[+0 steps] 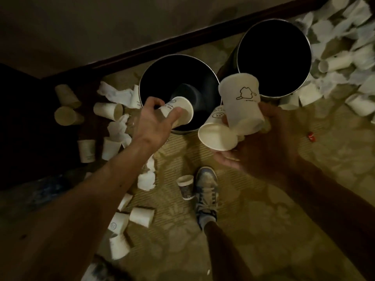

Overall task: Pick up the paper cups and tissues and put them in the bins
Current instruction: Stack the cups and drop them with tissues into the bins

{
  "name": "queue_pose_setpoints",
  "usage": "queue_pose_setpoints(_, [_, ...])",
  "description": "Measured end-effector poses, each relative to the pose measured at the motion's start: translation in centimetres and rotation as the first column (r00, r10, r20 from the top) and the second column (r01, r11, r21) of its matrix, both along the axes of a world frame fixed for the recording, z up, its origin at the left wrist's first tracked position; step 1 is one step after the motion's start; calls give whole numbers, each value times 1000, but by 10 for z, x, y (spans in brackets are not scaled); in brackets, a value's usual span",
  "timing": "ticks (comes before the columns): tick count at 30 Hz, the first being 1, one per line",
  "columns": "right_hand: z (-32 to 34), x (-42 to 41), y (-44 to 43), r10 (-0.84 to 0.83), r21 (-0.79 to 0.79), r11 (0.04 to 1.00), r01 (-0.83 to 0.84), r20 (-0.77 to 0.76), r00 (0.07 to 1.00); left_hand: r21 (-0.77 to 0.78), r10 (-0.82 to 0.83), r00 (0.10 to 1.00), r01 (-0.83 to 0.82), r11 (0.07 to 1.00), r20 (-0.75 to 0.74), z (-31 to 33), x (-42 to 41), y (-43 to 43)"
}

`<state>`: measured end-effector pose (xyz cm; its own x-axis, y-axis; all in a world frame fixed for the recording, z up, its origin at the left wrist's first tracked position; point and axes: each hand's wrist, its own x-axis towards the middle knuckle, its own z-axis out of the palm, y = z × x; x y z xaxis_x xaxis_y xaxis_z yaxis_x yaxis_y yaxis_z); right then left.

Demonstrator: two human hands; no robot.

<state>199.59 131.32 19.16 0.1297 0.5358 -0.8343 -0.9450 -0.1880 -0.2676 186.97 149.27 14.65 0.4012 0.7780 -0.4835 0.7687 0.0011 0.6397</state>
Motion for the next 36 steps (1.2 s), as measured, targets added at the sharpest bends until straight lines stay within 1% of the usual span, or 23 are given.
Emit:
queue_pose_setpoints(2, [-11, 11, 0, 56, 3, 998, -56, -32, 998, 30, -137, 984, 142, 989, -116, -18, 4, 2])
queue_pose_setpoints(4, [-20, 16, -1, 55, 13, 998, -55, -60, 997, -4, -238, 957, 241, 971, -167, -38, 5, 4])
queue_pose_setpoints(8, [-32, 17, -3, 14, 105, 994, 2, -153, 988, -67, -309, 937, 302, 951, -163, -53, 7, -3])
queue_pose_setpoints(11, [-35, 16, -2, 11, 109, 994, 7, -165, 986, -91, -297, 942, 286, 954, -158, -46, 8, -8])
queue_pose_setpoints(13, [-35, 15, 1, 18, 118, 993, 2, -165, 986, -59, -235, 963, 229, 972, -134, -29, 7, -13])
queue_pose_setpoints(14, [-33, 15, 4, 26, 131, 991, -4, -167, 986, -55, -175, 980, 170, 984, -99, -17, 5, -18])
queue_pose_setpoints(15, [-31, 14, 7, 46, 140, 990, -23, -164, 985, -95, -100, 994, 96, 991, -41, -5, 2, -25])
queue_pose_setpoints(16, [-28, 13, 9, 72, 140, 989, -50, -156, 985, -183, -17, 999, 23, 983, 35, 8, -3, -34])
queue_pose_setpoints(17, [-26, 12, 10, 99, 133, 988, -80, -149, 984, -309, 64, 992, -28, 951, 108, 22, -8, -44])
queue_pose_setpoints(18, [-24, 10, 12, 119, 128, 987, -100, -154, 981, -438, 138, 977, -54, 897, 161, 33, -11, -55])
queue_pose_setpoints(19, [-22, 7, 13, 132, 132, 985, -109, -172, 976, -534, 201, 960, -69, 843, 194, 43, -15, -66])
queue_pose_setpoints(20, [-21, 3, 14, 142, 144, 983, -115, -195, 970, -580, 254, 944, -87, 810, 212, 49, -17, -75])
queue_pose_setpoints(22, [-20, -4, 16, 176, 163, 976, -141, -224, 959, -562, 331, 920, -164, 811, 210, 53, -17, -86])
queue_pose_setpoints(24, [-20, -10, 21, 201, 203, 967, -154, -236, 951, -496, 399, 900, -269, 825, 175, 53, -11, -86])
queue_pose_setpoints(26, [-20, -13, 28, 207, 254, 956, -147, -230, 951, -417, 421, 897, -333, 846, 137, 50, -3, -77])
queue_pose_setpoints(29, [-22, -4, 32, 216, 291, 946, -145, -229, 949, -364, 357, 921, -282, 888, 158, 44, 7, -59])
queue_pose_setpoints(32, [-26, 13, 32, 237, 288, 940, -181, -176, 955, -355, 278, 942, -199, 914, 189, 36, 19, -41])
queue_pose_setpoints(34, [-28, 22, 35, 238, 233, 952, -198, -154, 959, -341, 266, 941, -185, 922, 207, 25, 27, -28])
queue_pose_setpoints(36, [-33, 30, 39, 214, 114, 974, -197, -159, 964, -304, 287, 938, -221, 927, 195, 11, 32, -16])
